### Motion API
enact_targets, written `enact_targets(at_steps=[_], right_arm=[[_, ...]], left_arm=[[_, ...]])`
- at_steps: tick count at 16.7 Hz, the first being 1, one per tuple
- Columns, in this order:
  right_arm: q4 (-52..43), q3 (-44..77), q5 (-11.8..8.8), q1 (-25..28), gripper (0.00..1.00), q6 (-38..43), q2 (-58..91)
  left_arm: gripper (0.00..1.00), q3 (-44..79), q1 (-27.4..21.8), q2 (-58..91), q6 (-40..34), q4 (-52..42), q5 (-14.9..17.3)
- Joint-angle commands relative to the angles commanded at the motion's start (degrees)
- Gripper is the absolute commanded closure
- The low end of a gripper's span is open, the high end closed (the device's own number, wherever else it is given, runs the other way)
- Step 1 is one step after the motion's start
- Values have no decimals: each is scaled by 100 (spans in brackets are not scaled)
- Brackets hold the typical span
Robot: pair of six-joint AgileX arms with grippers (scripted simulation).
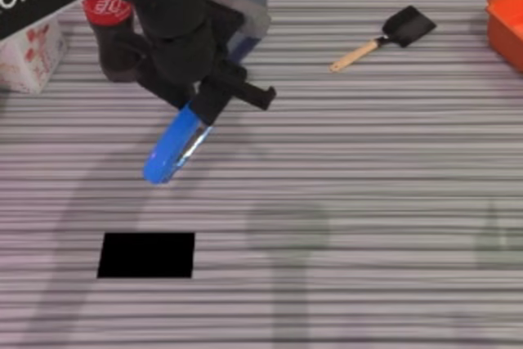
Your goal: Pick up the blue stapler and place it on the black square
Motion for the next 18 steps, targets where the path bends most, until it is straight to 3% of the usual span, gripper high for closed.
enact_targets(at_steps=[6, 10, 13, 18], right_arm=[[0, 0, 0, 0, 0, 0, 0], [0, 0, 0, 0, 0, 0, 0], [0, 0, 0, 0, 0, 0, 0], [0, 0, 0, 0, 0, 0, 0]], left_arm=[[100, -889, -90, -434, 3337, 13, 185], [100, -1381, -98, -657, 4906, 24, 289], [100, -1602, -90, -769, 5510, 42, 334], [100, -1643, -88, -790, 5613, 47, 342]])
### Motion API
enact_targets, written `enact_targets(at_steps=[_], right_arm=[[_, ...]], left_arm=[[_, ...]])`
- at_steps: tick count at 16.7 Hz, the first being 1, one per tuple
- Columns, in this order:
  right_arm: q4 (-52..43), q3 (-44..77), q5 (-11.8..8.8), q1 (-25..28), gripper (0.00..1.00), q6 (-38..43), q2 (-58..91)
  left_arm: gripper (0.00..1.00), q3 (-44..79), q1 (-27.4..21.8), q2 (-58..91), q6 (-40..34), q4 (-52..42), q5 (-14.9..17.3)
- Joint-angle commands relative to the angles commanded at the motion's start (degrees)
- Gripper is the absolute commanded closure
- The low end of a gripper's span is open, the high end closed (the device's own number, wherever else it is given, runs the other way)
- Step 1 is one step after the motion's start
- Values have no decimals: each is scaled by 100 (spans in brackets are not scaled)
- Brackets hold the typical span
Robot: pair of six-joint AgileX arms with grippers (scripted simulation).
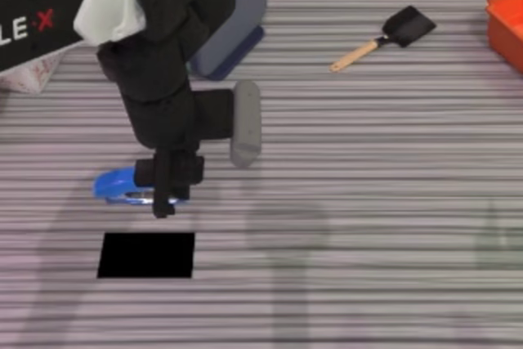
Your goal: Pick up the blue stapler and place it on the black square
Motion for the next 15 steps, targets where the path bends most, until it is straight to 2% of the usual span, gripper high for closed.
enact_targets(at_steps=[4, 11, 15], right_arm=[[0, 0, 0, 0, 0, 0, 0], [0, 0, 0, 0, 0, 0, 0], [0, 0, 0, 0, 0, 0, 0]], left_arm=[[100, -189, 42, 59, 32, 223, -11], [100, -1564, 239, 354, 232, 1910, -4], [100, -1808, 274, 399, 281, 2182, -1]])
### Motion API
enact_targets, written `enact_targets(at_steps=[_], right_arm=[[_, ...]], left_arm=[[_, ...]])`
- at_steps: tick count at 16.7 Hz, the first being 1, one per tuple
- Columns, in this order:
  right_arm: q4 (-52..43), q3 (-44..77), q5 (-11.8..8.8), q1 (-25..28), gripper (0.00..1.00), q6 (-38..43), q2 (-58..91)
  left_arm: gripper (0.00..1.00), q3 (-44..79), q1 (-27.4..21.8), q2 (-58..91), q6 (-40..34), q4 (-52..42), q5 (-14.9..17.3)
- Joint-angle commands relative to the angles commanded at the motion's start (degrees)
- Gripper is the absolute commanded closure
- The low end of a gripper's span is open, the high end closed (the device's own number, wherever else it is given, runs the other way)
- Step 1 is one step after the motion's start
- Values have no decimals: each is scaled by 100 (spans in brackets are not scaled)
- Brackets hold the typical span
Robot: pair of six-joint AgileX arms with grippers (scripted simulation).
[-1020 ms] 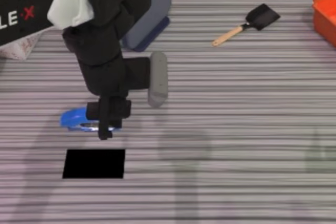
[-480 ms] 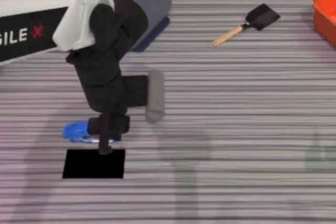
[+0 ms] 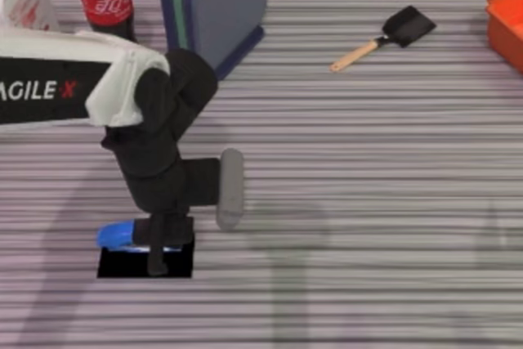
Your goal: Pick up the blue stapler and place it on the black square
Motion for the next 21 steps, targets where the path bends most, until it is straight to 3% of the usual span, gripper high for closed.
enact_targets(at_steps=[2, 15, 21], right_arm=[[0, 0, 0, 0, 0, 0, 0], [0, 0, 0, 0, 0, 0, 0], [0, 0, 0, 0, 0, 0, 0]], left_arm=[[100, 0, 0, 0, 0, 0, 0], [2, 0, 0, 0, 0, 0, 0], [0, 0, 0, 0, 0, 0, 0]])
